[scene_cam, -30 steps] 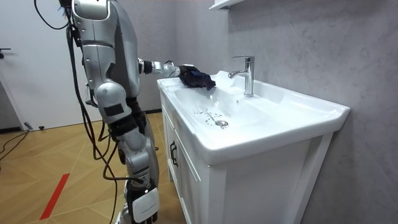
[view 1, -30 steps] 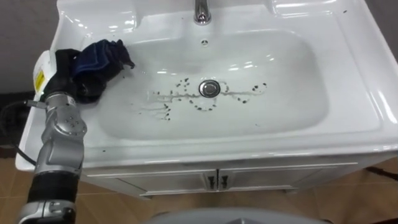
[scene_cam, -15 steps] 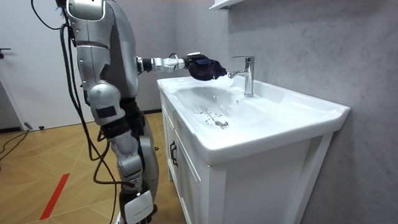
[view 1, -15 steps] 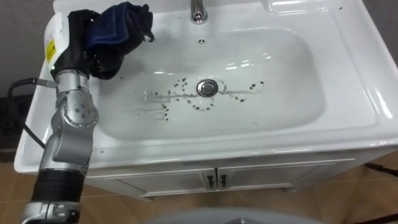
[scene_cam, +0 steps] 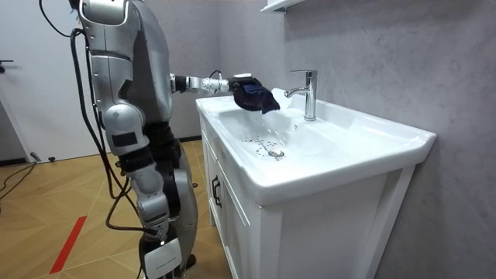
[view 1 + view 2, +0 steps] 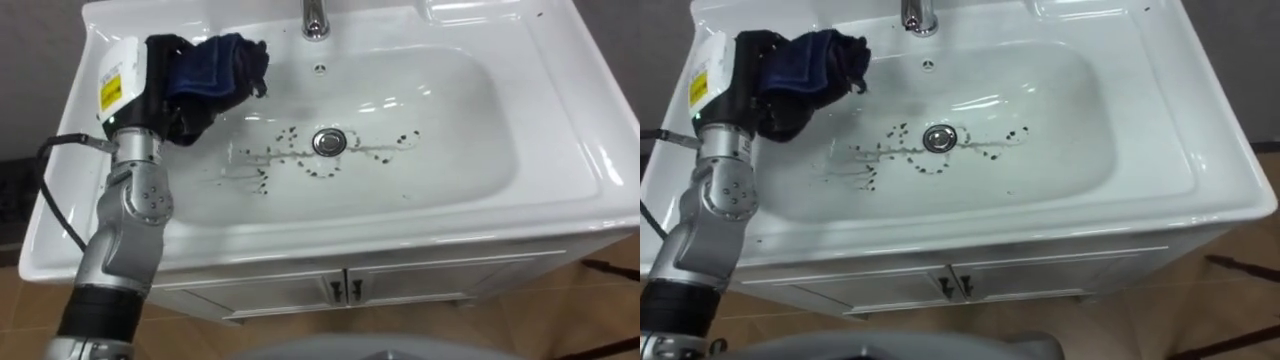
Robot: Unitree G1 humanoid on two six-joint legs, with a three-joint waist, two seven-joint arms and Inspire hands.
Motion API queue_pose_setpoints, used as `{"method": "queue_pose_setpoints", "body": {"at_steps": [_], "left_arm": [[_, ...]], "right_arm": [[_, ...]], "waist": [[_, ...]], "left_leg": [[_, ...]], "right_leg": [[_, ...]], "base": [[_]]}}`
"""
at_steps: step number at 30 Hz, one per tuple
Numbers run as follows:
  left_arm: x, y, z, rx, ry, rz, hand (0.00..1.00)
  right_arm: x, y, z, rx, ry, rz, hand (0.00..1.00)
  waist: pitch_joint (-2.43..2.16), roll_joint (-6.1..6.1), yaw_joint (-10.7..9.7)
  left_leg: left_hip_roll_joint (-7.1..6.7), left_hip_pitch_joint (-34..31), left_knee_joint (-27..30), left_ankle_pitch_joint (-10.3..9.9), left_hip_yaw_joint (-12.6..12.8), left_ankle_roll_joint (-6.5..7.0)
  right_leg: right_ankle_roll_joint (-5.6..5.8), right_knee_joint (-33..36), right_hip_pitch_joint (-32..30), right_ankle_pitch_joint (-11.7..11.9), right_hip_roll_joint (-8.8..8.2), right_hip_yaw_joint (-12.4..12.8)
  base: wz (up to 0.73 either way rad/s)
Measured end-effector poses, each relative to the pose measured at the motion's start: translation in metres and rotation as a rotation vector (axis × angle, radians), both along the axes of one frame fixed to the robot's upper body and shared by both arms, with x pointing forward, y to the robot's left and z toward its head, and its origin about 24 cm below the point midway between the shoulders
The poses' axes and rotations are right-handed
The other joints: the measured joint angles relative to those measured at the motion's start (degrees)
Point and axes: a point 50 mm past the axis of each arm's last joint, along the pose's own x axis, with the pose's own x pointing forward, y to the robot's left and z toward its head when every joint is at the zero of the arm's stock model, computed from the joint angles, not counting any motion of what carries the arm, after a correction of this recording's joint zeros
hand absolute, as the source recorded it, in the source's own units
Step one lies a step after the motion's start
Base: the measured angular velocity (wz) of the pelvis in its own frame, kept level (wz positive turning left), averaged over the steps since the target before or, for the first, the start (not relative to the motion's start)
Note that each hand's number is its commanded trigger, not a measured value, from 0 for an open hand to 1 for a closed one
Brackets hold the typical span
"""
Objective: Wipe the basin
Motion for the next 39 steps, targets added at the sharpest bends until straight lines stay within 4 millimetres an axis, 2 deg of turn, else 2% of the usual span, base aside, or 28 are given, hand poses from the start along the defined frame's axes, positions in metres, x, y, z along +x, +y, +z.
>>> {"method": "queue_pose_setpoints", "body": {"at_steps": [4,11,14,21,24,26,31,39], "left_arm": [[-0.001,-0.004,-0.006,0.029,0.046,-0.033,1.00],[-0.003,-0.006,-0.015,0.144,0.160,-0.068,1.00],[-0.007,-0.004,-0.028,0.167,0.234,-0.060,1.00],[-0.018,0.002,-0.056,0.175,0.417,-0.053,1.00],[-0.018,0.003,-0.058,0.197,0.440,-0.057,1.00],[-0.016,0.002,-0.058,0.237,0.459,-0.071,1.00],[-0.014,-0.004,-0.059,0.308,0.491,-0.115,1.00],[-0.011,-0.006,-0.059,0.347,0.516,-0.137,1.00]], "right_arm": [[0.003,0.001,0.000,0.019,0.002,0.000,0.00],[0.007,0.000,0.001,0.023,0.003,-0.002,0.00],[0.008,-0.001,0.001,0.015,-0.003,-0.003,0.00],[0.016,-0.003,0.001,-0.001,-0.010,-0.006,0.00],[0.024,-0.003,0.002,-0.007,-0.021,-0.002,0.00],[0.028,-0.003,0.002,-0.010,-0.026,-0.001,0.00],[0.028,-0.003,0.003,-0.012,-0.026,-0.004,0.00],[0.035,-0.005,0.003,-0.048,-0.047,-0.005,0.00]], "waist": [[0.09,-0.14,0.1],[-0.30,0.50,0.1],[-0.45,0.78,0.1],[-0.29,0.79,-0.6],[-0.20,1.16,-1.6],[0.06,1.15,-1.9],[-0.08,1.82,-1.9],[-0.04,1.45,-1.7]], "left_leg": [[0.02,-0.2,0.0,0.0,0.0,0.00],[0.05,-0.9,0.2,0.0,0.0,0.00],[0.06,-0.9,0.2,0.0,0.1,0.00],[0.06,-1.0,0.3,0.0,0.0,0.00],[0.08,-1.1,0.0,0.0,0.0,0.00],[0.07,-1.2,0.0,0.0,0.0,0.00],[0.00,-1.4,0.1,0.0,0.0,-0.01],[-0.01,-0.8,0.1,0.0,0.1,-0.01]], "right_leg": [[0.00,-0.1,-0.3,0.0,0.02,0.1],[-0.02,0.0,-0.8,0.0,0.01,0.0],[-0.02,0.0,-0.8,0.0,0.02,0.0],[-0.02,0.1,-0.6,0.0,0.01,-0.2],[-0.02,0.4,-0.8,0.0,0.04,-0.2],[-0.01,0.4,-0.9,0.0,0.04,-0.1],[0.00,-0.2,-1.3,0.0,0.02,-0.2],[-0.01,-0.4,-0.9,-0.1,0.03,0.2]], "base": [[0.00],[0.00],[0.00],[0.00],[0.01],[0.00],[0.00],[0.00]]}}
